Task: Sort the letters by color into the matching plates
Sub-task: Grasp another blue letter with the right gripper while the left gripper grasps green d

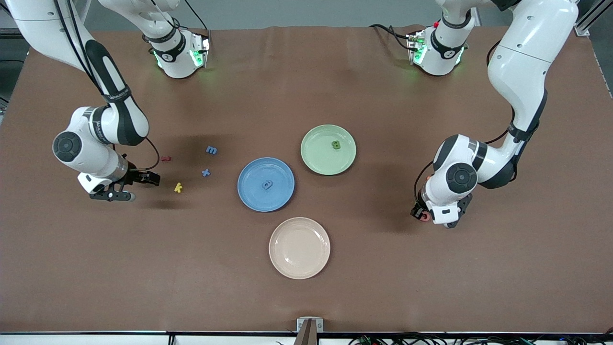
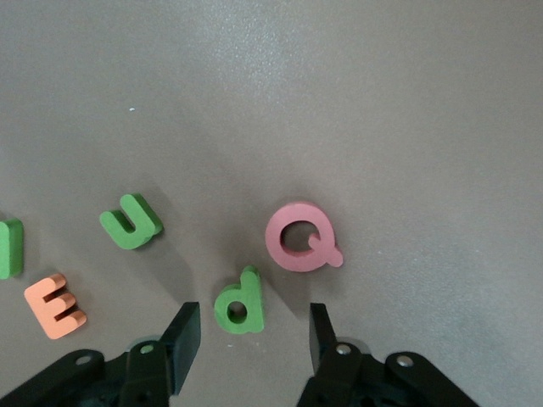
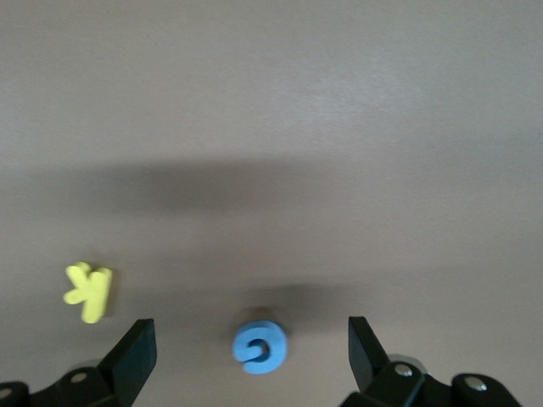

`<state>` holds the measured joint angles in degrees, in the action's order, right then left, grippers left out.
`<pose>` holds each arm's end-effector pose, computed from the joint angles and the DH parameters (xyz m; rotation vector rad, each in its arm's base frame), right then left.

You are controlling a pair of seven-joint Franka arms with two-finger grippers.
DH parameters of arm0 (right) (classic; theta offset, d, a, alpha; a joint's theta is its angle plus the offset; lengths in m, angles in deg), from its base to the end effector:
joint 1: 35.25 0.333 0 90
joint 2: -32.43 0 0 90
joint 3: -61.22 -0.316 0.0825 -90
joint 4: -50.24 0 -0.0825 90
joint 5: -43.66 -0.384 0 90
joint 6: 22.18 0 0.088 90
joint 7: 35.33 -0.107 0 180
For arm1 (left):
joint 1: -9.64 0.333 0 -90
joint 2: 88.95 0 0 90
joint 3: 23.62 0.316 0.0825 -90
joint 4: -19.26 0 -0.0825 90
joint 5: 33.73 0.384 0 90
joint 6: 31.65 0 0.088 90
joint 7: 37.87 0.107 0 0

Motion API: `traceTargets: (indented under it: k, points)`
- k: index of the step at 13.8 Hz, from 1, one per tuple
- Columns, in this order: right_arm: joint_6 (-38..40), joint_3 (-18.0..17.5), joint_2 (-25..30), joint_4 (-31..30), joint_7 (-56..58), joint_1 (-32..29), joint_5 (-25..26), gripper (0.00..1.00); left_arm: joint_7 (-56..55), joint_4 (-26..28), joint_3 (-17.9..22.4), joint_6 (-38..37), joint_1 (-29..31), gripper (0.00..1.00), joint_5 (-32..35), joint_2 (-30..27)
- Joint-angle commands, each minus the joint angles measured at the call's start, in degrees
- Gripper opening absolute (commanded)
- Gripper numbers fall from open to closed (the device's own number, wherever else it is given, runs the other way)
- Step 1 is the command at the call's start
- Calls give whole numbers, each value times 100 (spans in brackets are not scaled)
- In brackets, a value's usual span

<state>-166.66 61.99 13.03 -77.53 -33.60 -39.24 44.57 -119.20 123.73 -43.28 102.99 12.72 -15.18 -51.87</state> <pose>0.5413 -0.0450 0.2147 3.1294 -0.0612 -0.0746 0.6177 -0.1663 0.1899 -2.7404 -1.4093 0.0507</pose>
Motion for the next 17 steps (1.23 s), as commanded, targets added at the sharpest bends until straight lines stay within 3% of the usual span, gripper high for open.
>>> traceTargets:
  k: [1,7,13,15,17]
  points:
    - [-404,-129,139,-424,108,-146,49,100,-181,-128,-3,-61,-35,60,131,98]
    - [-731,-121,-89,-662,108,-137,41,95,-181,-128,24,-52,-9,60,140,133]
    - [-748,-121,-239,-645,108,-146,49,75,-181,-146,33,-52,-9,52,140,212]
    - [-792,-121,-283,-618,108,-154,49,73,-138,-146,33,-52,-9,38,140,212]
    - [-828,-121,-310,-618,108,-154,49,69,-128,-146,24,-52,-17,8,140,203]
